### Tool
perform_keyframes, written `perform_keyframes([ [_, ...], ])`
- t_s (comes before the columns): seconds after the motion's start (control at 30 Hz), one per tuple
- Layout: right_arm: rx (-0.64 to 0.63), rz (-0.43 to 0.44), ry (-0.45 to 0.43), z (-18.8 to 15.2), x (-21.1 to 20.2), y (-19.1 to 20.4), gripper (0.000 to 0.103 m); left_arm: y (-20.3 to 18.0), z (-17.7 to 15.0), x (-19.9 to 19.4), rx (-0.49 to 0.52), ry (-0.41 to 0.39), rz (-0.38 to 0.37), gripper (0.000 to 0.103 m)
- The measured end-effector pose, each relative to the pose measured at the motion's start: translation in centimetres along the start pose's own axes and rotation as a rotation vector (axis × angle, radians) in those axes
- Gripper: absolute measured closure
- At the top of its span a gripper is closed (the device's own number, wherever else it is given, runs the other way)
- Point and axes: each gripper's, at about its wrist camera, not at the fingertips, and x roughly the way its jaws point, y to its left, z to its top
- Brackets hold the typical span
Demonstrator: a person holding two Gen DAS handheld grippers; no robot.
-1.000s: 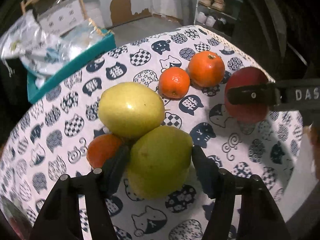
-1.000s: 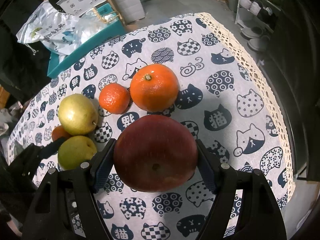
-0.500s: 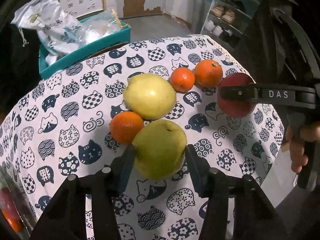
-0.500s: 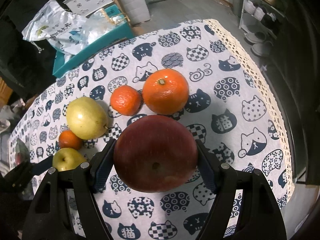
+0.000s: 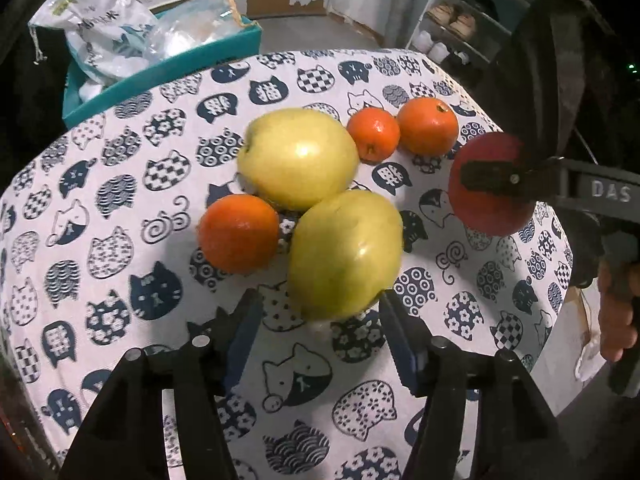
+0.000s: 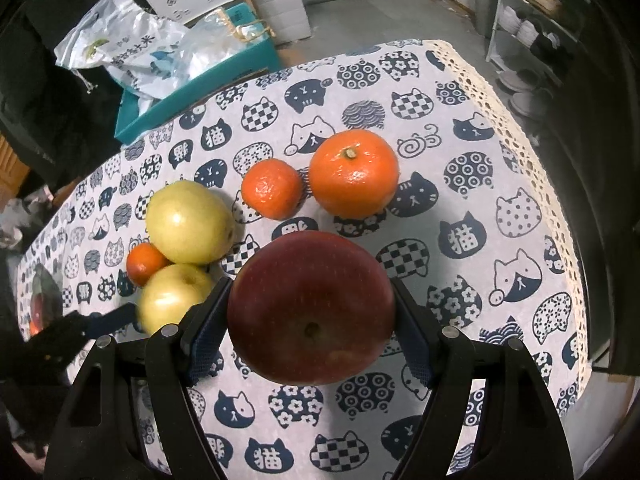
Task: Organize fruits
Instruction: 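Grasp the large green pear with the left tool while the right tool holds the apple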
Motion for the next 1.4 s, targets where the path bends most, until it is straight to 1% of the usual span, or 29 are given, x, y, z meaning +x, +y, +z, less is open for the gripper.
perform_keyframes([
  [0.1,0.006,0.002,0.0,0.0,0.1,-0.4,0.027,-0.3,0.3,0.5,0.006,0.003,0.007,0.041],
  [0.2,0.016,-0.001,0.005,0.0,0.3,-0.8,0.027,-0.7,0.7,1.2,-0.002,0.015,-0.01,0.04],
  [0.27,0.023,-0.002,0.008,0.0,0.4,-1.2,0.027,-0.8,1.1,1.6,-0.011,0.016,0.0,0.035],
  [0.33,0.027,-0.003,0.011,0.0,0.5,-1.5,0.027,-1.0,1.4,2.0,-0.014,0.011,-0.001,0.032],
  [0.47,0.028,-0.002,0.014,-0.1,0.7,-1.7,0.027,-1.2,2.1,3.0,-0.033,0.031,-0.009,0.031],
  [0.57,0.027,-0.003,0.018,-0.1,0.9,-1.8,0.027,-1.4,2.4,3.7,-0.034,0.038,0.001,0.03],
  [0.9,0.001,-0.023,0.019,-0.2,1.1,-1.5,0.027,-1.7,2.3,3.8,0.01,0.024,0.024,0.033],
  [0.97,-0.006,-0.026,0.013,-0.1,1.0,-1.3,0.027,-1.7,2.1,3.4,0.017,0.017,0.04,0.034],
  [1.1,-0.026,-0.028,-0.01,0.1,0.3,-0.6,0.027,-1.5,1.8,1.9,0.014,-0.004,0.036,0.036],
  [1.2,-0.036,-0.03,-0.029,0.2,-0.3,-0.1,0.027,-1.4,1.7,0.6,0.012,-0.025,0.039,0.039],
  [1.3,-0.05,-0.027,-0.05,0.3,-1.1,0.6,0.027,-1.3,1.7,-0.9,0.015,-0.052,0.034,0.047],
  [1.33,-0.054,-0.026,-0.055,0.3,-1.3,0.8,0.027,-1.3,1.8,-1.3,0.016,-0.062,0.031,0.053],
  [1.37,-0.059,-0.025,-0.061,0.3,-1.5,1.1,0.027,-1.3,1.9,-1.8,0.015,-0.072,0.023,0.067],
  [1.4,-0.061,-0.024,-0.065,0.3,-1.7,1.3,0.027,-1.3,2.1,-2.0,0.014,-0.077,0.012,0.074],
])
